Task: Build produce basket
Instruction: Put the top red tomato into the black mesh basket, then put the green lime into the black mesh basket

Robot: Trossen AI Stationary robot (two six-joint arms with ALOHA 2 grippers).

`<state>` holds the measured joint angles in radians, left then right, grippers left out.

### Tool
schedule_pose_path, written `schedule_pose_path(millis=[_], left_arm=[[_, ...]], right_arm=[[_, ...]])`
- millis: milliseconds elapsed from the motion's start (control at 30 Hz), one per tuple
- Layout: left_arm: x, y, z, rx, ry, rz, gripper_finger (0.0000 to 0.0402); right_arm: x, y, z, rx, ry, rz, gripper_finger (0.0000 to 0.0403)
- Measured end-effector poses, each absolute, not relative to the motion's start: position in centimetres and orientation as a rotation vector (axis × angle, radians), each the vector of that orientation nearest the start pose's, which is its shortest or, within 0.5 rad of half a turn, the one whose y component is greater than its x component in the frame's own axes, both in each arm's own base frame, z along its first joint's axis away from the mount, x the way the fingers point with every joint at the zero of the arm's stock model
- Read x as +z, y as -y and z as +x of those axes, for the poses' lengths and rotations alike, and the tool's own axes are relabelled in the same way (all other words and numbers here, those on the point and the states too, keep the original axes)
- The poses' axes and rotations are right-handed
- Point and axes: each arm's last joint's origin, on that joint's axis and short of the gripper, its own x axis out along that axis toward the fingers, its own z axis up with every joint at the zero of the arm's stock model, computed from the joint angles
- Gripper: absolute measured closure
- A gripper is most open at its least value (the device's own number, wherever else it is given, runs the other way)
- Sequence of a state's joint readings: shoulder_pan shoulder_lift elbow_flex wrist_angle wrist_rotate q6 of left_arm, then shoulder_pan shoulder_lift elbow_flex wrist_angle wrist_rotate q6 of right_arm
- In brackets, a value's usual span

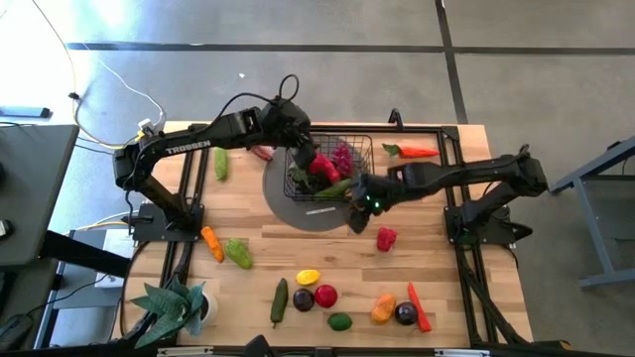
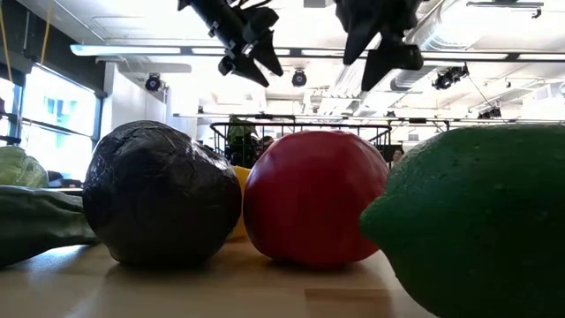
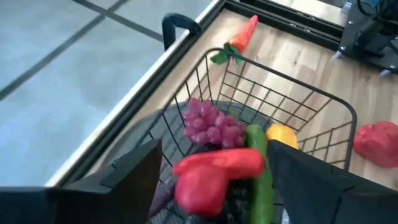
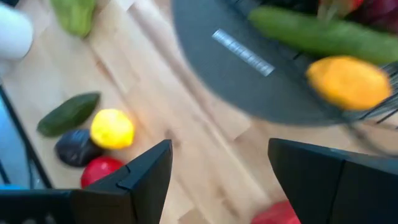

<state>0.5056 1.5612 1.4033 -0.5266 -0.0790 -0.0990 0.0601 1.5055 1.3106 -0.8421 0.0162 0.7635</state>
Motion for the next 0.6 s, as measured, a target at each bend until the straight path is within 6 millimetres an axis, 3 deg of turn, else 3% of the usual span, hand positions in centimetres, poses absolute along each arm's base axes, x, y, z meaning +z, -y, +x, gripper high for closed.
schedule_pose_path(millis=[333,600], left_arm=[[32.6,-16.6,29.5,0.562,-0.709,-0.200,0.0113],[33.3,-14.7,28.1,0.515,-0.786,-0.242,0.0112]], right_arm=[[29.6,-6.3,29.9,-0.303,-1.012,0.726,0.0153],[30.2,-9.7,29.9,-0.112,-0.951,0.644,0.0153]])
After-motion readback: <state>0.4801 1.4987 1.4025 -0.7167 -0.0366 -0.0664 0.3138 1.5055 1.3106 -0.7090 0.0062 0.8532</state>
